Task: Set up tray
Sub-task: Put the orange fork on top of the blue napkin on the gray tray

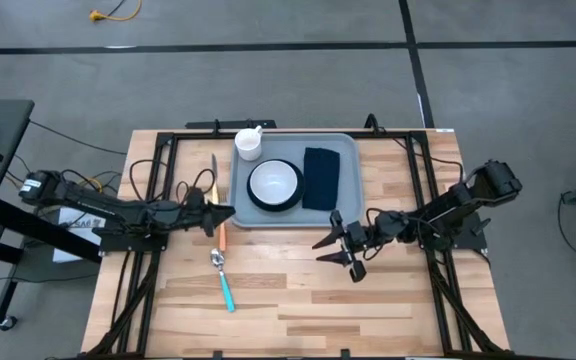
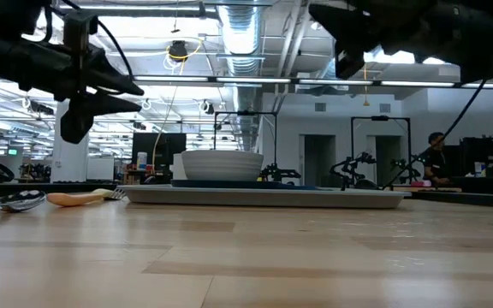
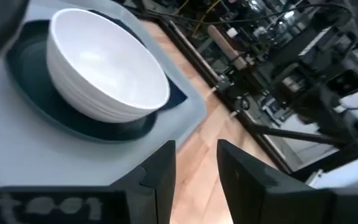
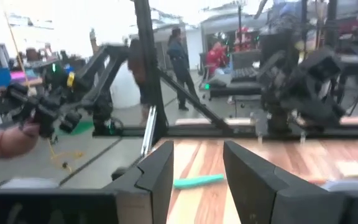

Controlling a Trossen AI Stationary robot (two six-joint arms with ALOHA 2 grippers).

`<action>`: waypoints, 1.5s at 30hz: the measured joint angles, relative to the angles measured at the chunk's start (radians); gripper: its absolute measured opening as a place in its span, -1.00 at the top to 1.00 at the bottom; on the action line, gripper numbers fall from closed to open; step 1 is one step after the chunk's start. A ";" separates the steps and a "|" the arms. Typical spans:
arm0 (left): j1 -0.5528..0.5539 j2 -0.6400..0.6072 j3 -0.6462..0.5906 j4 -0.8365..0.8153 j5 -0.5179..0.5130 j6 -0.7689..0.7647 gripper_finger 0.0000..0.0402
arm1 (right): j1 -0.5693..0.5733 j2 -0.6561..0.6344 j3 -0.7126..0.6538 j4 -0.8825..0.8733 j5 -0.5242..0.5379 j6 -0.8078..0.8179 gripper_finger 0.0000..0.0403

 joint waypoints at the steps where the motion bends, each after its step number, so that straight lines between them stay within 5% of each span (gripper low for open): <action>1: -0.010 -0.001 0.001 0.007 -0.002 0.000 0.48 | 0.007 0.001 0.000 -0.005 0.000 -0.008 0.34; 10: -0.174 0.035 0.125 -0.081 -0.168 -0.028 0.48 | 0.049 0.007 0.000 0.034 -0.001 -0.059 0.31; 17: -0.427 0.252 0.375 -0.164 -0.444 0.052 0.48 | 0.049 0.006 0.000 0.029 0.000 -0.044 0.32; 20: -0.486 0.359 0.537 -0.369 -0.504 -0.024 0.48 | 0.049 0.006 0.000 0.029 0.000 -0.044 0.31; 25: -0.513 0.511 0.836 -0.988 -0.559 -0.372 0.48 | 0.048 0.006 0.000 0.030 0.000 -0.053 0.32; 30: -0.479 0.665 1.058 -1.647 -0.476 -0.841 0.48 | 0.040 0.006 0.000 0.039 -0.001 -0.094 0.33; 33: -0.424 0.744 1.094 -1.878 -0.335 -1.009 0.48 | 0.024 0.006 0.000 0.039 -0.001 -0.104 0.33; 38: -0.340 0.838 1.081 -1.918 -0.198 -1.012 0.48 | -0.011 0.006 0.000 0.033 -0.001 -0.110 0.33; 45: -0.290 0.919 1.081 -1.863 -0.224 -0.980 0.48 | -0.066 0.006 0.000 0.033 -0.001 -0.112 0.32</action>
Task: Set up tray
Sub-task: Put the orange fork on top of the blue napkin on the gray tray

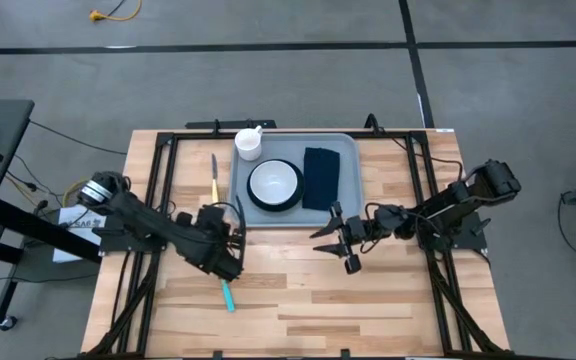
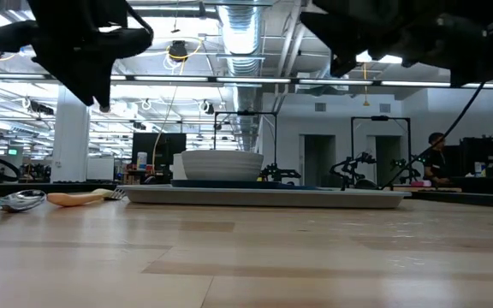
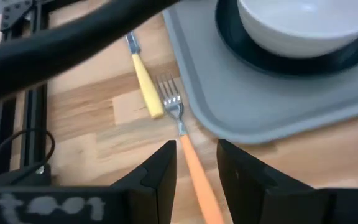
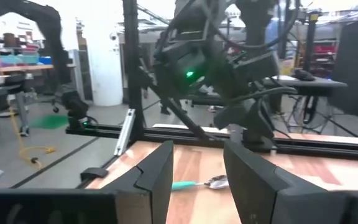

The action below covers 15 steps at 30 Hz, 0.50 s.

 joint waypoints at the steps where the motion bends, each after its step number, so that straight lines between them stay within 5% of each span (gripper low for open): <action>1: 0.001 0.008 0.000 0.001 -0.014 -0.008 0.48 | -0.006 0.000 0.000 0.000 0.000 0.000 0.33; 6: 0.009 0.003 -0.025 0.023 -0.058 -0.003 0.48 | -0.022 0.000 0.000 -0.001 -0.001 0.000 0.33; 15: 0.017 -0.101 -0.211 0.263 0.035 0.119 0.48 | -0.021 0.000 0.000 -0.010 -0.001 0.000 0.34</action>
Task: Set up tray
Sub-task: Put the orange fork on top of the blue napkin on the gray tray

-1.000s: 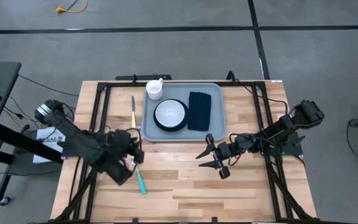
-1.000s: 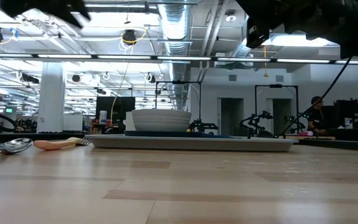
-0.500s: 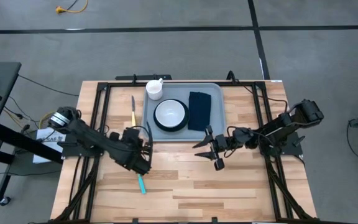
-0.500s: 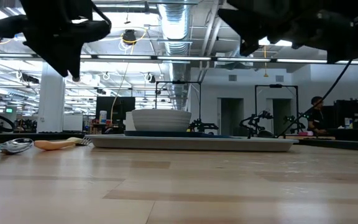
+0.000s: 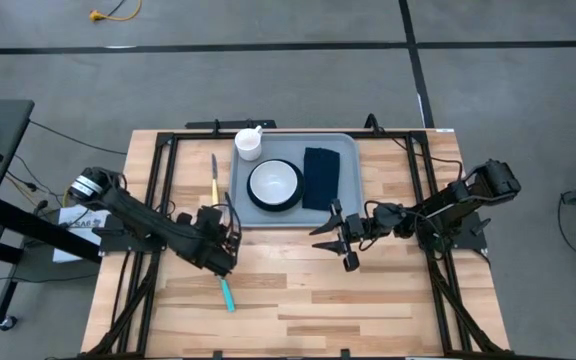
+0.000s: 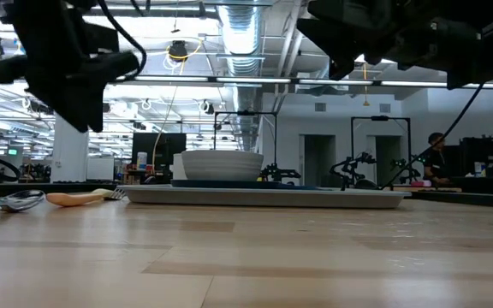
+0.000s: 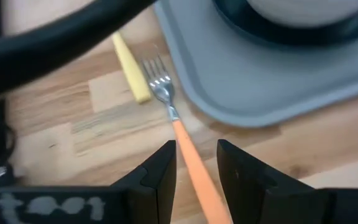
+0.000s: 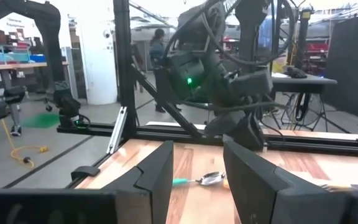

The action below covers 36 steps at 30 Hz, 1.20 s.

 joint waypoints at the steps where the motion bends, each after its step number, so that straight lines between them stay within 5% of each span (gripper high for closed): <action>1: 0.000 0.000 -0.014 0.027 0.007 0.028 0.48 | 0.000 0.000 0.000 0.000 0.000 0.000 0.34; 12: 0.020 0.012 -0.108 0.196 0.038 0.000 0.48 | 0.000 0.000 0.000 0.004 0.000 0.000 0.34; 16: 0.051 0.012 -0.137 0.285 0.130 0.012 0.48 | 0.000 0.000 0.000 0.003 0.000 0.000 0.34; 36: 0.272 0.012 -0.141 0.341 0.397 0.353 0.48 | 0.000 0.000 0.000 -0.015 0.000 0.000 0.34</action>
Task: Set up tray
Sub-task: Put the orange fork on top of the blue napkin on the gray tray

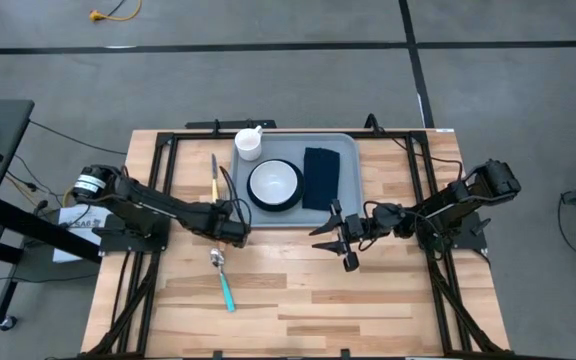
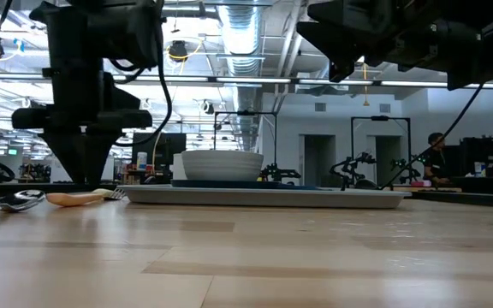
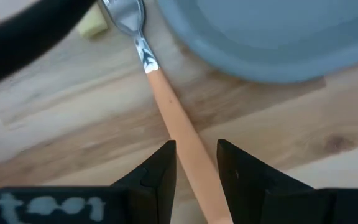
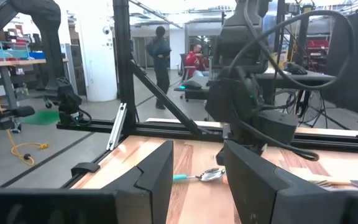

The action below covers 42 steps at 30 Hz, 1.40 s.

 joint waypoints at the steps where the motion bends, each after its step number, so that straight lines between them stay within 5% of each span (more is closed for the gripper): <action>1: 0.006 0.000 0.000 0.000 0.000 0.003 0.48 | 0.000 0.000 0.000 0.000 0.000 0.000 0.34; 42: -0.026 0.000 -0.004 -0.062 -0.041 -0.032 0.45 | 0.000 0.000 0.000 0.001 0.000 -0.001 0.34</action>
